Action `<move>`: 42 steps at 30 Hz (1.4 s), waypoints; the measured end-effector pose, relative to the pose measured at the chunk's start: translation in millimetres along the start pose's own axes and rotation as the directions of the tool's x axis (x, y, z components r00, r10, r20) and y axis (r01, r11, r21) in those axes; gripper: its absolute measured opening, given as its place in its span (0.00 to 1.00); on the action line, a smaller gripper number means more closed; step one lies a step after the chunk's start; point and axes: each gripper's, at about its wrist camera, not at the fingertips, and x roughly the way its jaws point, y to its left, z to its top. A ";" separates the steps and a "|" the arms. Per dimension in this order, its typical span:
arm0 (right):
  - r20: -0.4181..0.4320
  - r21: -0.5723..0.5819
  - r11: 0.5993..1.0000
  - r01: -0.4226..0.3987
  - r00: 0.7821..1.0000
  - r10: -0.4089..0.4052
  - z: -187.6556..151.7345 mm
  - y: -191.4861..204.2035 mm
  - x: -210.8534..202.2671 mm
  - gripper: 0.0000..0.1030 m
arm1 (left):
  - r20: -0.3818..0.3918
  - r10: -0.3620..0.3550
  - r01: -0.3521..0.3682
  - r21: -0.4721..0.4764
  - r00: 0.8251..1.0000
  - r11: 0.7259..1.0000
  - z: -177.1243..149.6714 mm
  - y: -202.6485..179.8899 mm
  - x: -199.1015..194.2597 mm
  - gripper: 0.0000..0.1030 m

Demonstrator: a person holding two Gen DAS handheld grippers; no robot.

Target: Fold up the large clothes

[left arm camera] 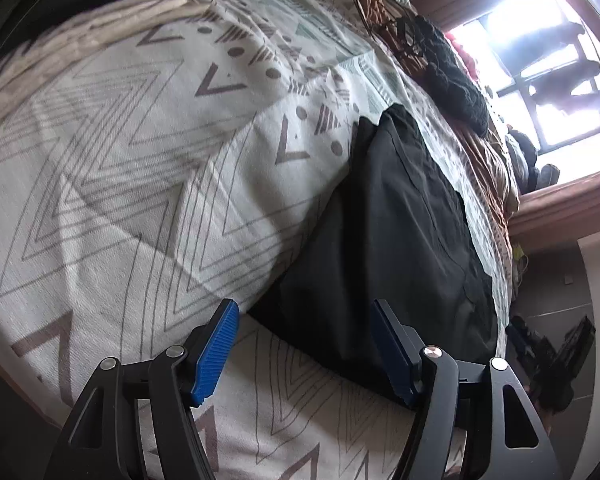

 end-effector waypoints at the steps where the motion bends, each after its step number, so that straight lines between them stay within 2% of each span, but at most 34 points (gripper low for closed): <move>1: 0.001 0.010 1.000 -0.014 1.000 0.014 -9.2 1.9 -4.8 0.51 | -0.006 -0.004 0.004 0.001 1.000 1.000 -0.2 0.4 0.6 0.67; 6: -0.003 0.046 0.997 -0.059 0.998 0.059 -43.3 7.9 -16.8 0.51 | -0.050 -0.006 0.005 -0.020 0.999 1.000 3.9 5.4 15.3 0.57; 13: -0.019 0.105 0.988 -0.111 0.993 0.114 -92.0 14.4 -31.3 0.51 | -0.049 -0.010 0.009 -0.021 0.999 1.000 11.6 2.7 28.5 0.56; 20: -0.058 0.085 0.989 -0.125 0.990 0.130 -127.5 35.3 -33.7 0.49 | -0.051 -0.043 0.042 -0.019 0.998 0.999 7.6 5.5 22.9 0.50; 26: -0.075 0.020 0.997 -0.080 0.994 0.081 -137.1 52.8 -26.0 0.49 | -0.041 -0.050 0.050 -0.014 0.998 0.999 4.0 6.1 23.8 0.44; 30: -0.109 -0.037 0.999 0.019 0.994 -0.023 -139.6 59.2 -1.0 0.49 | -0.045 -0.053 0.052 -0.011 0.998 0.999 7.5 1.2 32.0 0.41; 33: -0.136 -0.032 0.997 0.070 0.988 -0.074 -139.4 53.9 19.2 0.49 | -0.047 -0.057 0.057 -0.005 0.997 0.998 10.5 -2.7 38.8 0.41; 39: -0.132 -0.033 0.993 0.113 0.984 -0.117 -130.4 51.7 38.7 0.48 | -0.033 -0.071 0.071 -0.028 0.997 0.997 11.5 -2.2 40.4 0.20; 42: -0.124 -0.016 0.992 0.122 0.985 -0.123 -116.1 48.4 45.4 0.41 | -0.007 -0.087 0.087 -0.018 0.996 0.996 7.8 -5.3 31.7 0.15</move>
